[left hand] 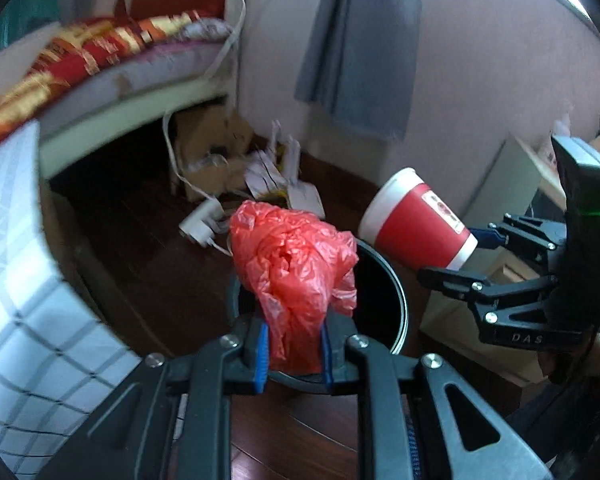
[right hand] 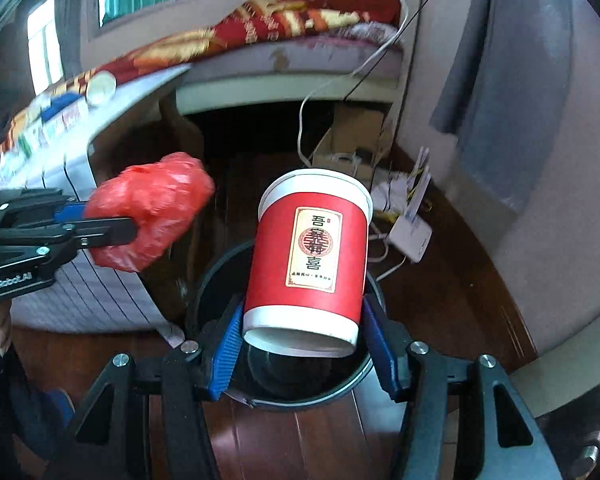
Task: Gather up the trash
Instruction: 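Carry the red bag and red cup to the black bin and release both, then move both tools back toward the trash on the grid-covered box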
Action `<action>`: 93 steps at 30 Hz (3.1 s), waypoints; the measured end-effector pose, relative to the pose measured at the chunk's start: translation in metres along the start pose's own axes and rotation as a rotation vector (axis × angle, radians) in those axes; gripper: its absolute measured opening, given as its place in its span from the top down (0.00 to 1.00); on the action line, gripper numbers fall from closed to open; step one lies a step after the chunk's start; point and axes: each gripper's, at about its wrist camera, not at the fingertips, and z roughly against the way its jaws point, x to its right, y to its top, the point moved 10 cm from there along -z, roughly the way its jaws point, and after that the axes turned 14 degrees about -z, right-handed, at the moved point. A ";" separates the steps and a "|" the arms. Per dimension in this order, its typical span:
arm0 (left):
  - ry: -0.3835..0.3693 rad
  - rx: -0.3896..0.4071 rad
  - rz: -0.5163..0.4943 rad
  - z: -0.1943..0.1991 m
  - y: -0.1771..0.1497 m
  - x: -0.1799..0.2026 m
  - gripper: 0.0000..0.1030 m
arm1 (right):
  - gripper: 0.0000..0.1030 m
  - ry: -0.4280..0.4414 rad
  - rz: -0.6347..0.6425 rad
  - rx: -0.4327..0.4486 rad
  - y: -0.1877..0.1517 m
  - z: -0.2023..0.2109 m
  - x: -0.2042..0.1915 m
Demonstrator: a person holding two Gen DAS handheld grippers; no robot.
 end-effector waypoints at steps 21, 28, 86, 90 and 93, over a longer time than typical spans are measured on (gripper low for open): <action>0.205 -0.094 0.104 -0.004 -0.027 -0.036 0.00 | 0.00 -0.097 -0.098 -0.055 0.012 -0.052 0.029; 0.243 -0.035 0.107 0.025 -0.012 -0.046 0.00 | 0.00 -0.054 -0.121 0.001 0.026 -0.024 0.003; 0.595 0.110 0.605 0.213 -0.174 -0.288 0.40 | 0.05 0.321 0.262 0.109 0.113 -0.030 -0.411; 0.565 0.090 0.604 0.197 -0.172 -0.302 0.67 | 0.05 0.332 0.247 0.076 0.117 -0.046 -0.415; 0.565 0.090 0.604 0.203 -0.177 -0.311 0.71 | 0.05 0.354 0.240 0.047 0.120 -0.057 -0.429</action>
